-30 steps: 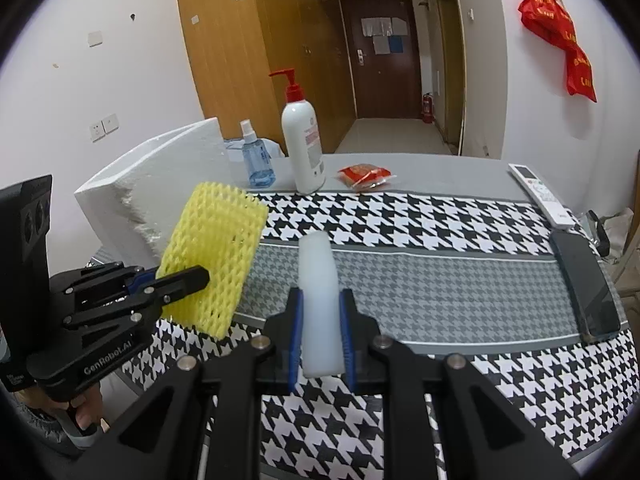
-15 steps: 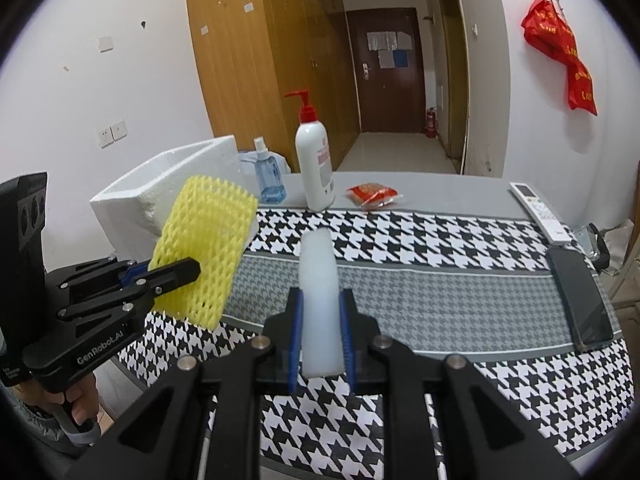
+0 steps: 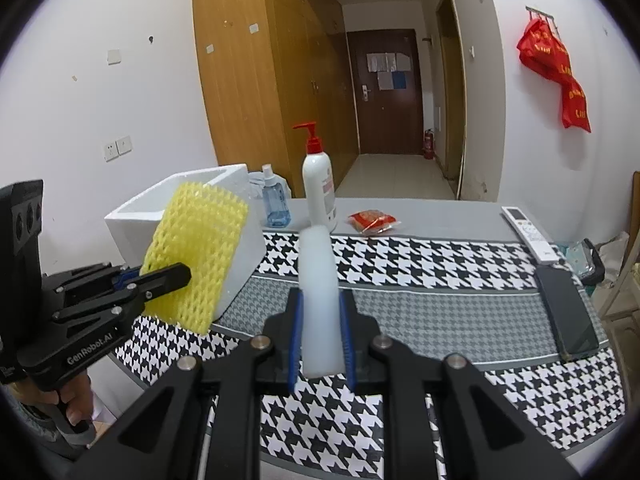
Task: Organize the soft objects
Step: 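Carry the sponge with the left gripper while the right gripper carries the roll toward the foam box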
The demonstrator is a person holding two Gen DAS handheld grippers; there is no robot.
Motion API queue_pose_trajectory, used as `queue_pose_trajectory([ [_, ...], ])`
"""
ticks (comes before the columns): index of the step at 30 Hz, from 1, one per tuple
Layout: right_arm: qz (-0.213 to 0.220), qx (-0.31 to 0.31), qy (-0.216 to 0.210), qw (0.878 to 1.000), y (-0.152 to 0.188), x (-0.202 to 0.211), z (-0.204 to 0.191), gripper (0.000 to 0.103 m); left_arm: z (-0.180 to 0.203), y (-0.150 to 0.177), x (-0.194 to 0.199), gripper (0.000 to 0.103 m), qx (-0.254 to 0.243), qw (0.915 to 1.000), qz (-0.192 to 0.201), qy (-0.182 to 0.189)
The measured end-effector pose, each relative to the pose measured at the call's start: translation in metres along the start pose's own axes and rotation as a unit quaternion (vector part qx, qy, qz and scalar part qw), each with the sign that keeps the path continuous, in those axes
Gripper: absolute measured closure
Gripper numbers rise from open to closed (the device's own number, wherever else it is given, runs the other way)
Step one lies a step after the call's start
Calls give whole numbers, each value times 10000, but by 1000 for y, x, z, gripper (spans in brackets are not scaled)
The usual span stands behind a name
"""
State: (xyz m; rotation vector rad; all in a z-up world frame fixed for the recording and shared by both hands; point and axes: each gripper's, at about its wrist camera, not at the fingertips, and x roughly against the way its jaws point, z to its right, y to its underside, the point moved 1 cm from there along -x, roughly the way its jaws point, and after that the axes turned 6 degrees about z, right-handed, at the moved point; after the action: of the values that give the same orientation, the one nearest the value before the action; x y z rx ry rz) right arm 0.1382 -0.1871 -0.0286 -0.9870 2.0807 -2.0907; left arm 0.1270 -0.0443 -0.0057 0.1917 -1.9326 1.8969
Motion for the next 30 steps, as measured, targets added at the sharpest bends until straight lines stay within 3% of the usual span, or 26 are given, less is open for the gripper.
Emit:
queue_pose_trajectory([
  [7, 110, -62, -7, 9999, 1, 8, -1, 82, -2, -1, 11, 91, 42, 9999, 35, 115],
  [30, 397, 115, -205, 9989, -18, 10, -28, 82, -21, -14, 37, 91, 98, 9990, 430, -102],
])
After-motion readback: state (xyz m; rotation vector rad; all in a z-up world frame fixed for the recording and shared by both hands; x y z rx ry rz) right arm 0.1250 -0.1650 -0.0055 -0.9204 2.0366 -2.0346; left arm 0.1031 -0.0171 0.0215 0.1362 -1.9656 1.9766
